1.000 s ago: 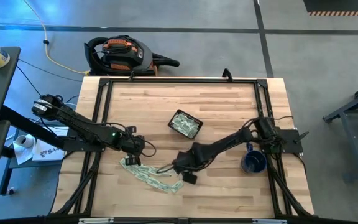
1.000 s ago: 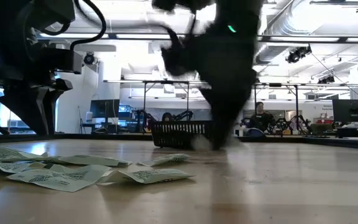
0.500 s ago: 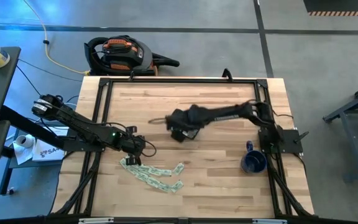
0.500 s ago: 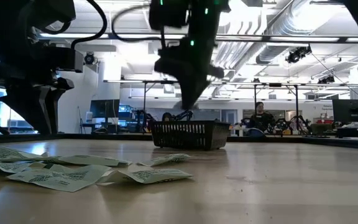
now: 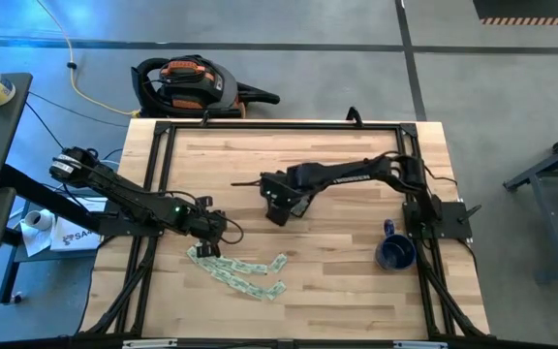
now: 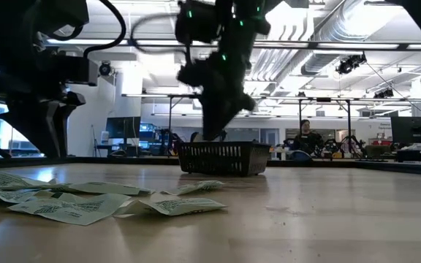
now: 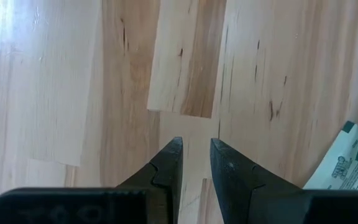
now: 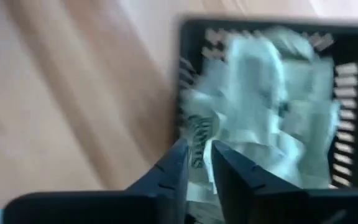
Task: Pick and place Stevia / Truvia into bins
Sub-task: Put the stevia packet into the black bin
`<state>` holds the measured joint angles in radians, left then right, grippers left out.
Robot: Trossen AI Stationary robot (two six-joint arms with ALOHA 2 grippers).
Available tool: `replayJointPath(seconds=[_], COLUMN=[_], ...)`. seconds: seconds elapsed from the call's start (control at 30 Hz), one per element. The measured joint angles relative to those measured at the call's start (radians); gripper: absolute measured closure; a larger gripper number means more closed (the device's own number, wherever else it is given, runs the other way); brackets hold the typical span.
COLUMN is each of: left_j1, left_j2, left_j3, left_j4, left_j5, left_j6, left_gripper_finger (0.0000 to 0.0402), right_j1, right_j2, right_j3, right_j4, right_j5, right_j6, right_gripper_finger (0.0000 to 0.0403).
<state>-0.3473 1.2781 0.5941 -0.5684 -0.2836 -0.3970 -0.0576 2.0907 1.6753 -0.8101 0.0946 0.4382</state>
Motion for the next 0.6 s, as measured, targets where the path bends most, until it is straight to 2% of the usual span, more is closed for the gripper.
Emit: replayJointPath(seconds=[0.17, 0.3, 0.47, 0.6], left_j1=[0.0, 0.0, 0.0, 0.0], left_j2=[0.0, 0.0, 0.0, 0.0], left_j3=[0.0, 0.0, 0.0, 0.0], left_j4=[0.0, 0.0, 0.0, 0.0], left_j5=[-0.007, -0.007, -0.007, -0.007], left_j6=[0.005, 0.007, 0.007, 0.007], left_gripper_finger=[0.0286, 0.0286, 0.0286, 0.0286], right_j1=[0.04, 0.087, 0.214, 0.303], right_j2=[0.0, -0.003, -0.006, -0.002], right_j3=[0.045, 0.078, 0.102, 0.035], right_j4=[-0.043, -0.091, -0.084, -0.002], right_j5=[0.048, 0.103, 0.023, -0.052], right_j6=[-0.008, -0.077, -0.323, -0.441], right_gripper_finger=[0.0276, 0.0239, 0.0218, 0.0215])
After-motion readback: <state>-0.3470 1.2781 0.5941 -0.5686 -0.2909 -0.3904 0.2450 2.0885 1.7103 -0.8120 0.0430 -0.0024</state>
